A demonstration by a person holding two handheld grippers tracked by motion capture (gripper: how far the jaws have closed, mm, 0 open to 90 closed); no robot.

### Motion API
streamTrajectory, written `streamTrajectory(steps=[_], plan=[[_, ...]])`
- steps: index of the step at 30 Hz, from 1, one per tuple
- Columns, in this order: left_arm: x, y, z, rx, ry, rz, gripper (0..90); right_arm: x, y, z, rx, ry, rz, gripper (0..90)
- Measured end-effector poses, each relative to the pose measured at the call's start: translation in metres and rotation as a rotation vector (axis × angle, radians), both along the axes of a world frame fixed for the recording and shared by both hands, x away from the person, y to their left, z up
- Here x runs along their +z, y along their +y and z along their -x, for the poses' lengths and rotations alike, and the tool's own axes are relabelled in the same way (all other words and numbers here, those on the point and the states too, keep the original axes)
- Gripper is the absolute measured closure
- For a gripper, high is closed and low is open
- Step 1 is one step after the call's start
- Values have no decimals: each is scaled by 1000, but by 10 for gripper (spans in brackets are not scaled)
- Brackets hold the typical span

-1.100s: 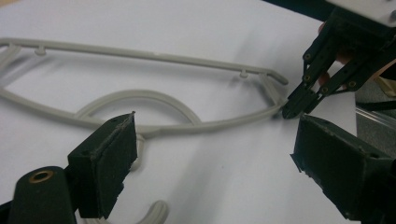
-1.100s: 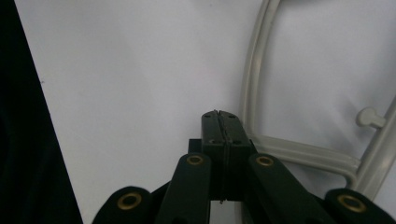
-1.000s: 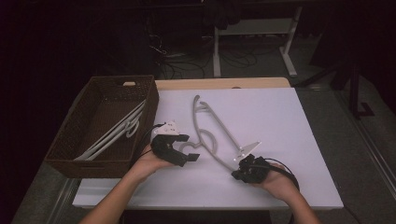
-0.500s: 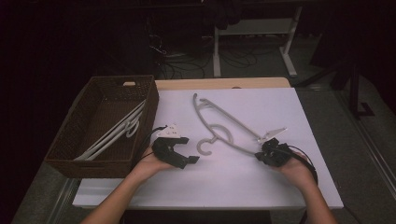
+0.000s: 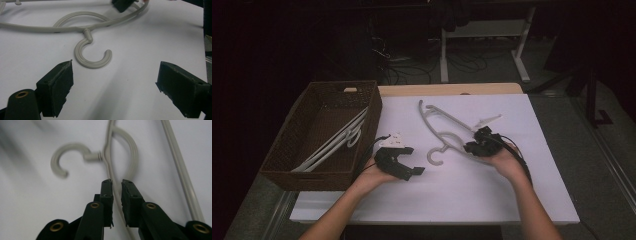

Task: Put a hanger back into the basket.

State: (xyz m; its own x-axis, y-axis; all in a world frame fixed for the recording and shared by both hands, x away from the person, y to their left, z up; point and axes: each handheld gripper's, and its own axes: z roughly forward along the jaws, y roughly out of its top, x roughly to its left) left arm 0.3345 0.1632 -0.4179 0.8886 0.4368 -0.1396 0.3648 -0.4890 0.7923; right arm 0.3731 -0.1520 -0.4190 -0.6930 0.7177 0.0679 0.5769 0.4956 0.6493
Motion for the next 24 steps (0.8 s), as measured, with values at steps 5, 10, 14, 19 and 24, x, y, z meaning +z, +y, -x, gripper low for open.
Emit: streamTrajectory(steps=[5, 10, 14, 19, 24], plan=[[1, 2, -1, 2, -2, 10, 134, -9, 42, -35, 13, 22, 6, 737], [1, 3, -1, 3, -2, 10, 134, -20, 73, -58, 3, 41, 67, 723], [1, 3, -1, 2, -3, 9, 134, -27, 81, -66, 2, 50, 85, 781], [1, 3, -2, 3, -4, 8, 134, -27, 81, -63, 34, 42, 82, 805], [0, 2, -1, 2, 0, 9, 134, -27, 78, -43, 142, 62, 58, 812]])
